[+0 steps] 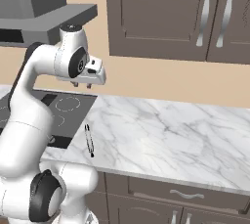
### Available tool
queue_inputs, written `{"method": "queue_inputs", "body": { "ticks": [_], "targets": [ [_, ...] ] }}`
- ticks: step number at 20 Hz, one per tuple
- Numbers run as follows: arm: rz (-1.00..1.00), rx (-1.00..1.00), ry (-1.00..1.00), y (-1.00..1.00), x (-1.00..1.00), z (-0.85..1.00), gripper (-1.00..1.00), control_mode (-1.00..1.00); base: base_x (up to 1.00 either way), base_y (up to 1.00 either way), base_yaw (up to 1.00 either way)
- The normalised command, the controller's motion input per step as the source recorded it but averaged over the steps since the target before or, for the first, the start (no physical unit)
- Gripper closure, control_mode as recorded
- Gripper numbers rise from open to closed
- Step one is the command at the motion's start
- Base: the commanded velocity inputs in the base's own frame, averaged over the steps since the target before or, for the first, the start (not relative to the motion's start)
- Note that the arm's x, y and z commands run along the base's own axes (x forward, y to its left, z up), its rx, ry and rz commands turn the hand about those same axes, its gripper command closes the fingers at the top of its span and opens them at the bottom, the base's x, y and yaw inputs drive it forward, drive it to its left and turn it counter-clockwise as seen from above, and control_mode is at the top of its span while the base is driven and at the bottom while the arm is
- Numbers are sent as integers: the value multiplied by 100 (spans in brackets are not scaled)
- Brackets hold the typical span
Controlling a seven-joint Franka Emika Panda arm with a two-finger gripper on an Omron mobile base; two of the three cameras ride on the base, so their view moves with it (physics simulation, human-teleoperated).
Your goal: Pick up the tongs from the counter and place them near the plate next to the oven.
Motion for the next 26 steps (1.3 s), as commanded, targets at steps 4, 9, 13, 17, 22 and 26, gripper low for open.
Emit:
{"method": "queue_inputs", "body": {
  "ticks": [4, 9, 13, 17, 22, 26],
  "targets": [
    [0, 0, -4, 0, -28, -4, -100, -100, 0, 0, 0],
    [0, -9, 6, 11, -24, -70, -100, -100, 0, 0, 0],
    [0, -7, 27, 1, -1, -91, -100, -100, 0, 0, 0],
    [2, 0, 51, 0, 0, -98, -100, -100, 0, 0, 0],
    [14, -4, 26, 15, -2, -68, -100, -100, 0, 0, 0],
    [12, -13, 8, 36, 0, -41, -100, -100, 0, 0, 0]
  ]
}}
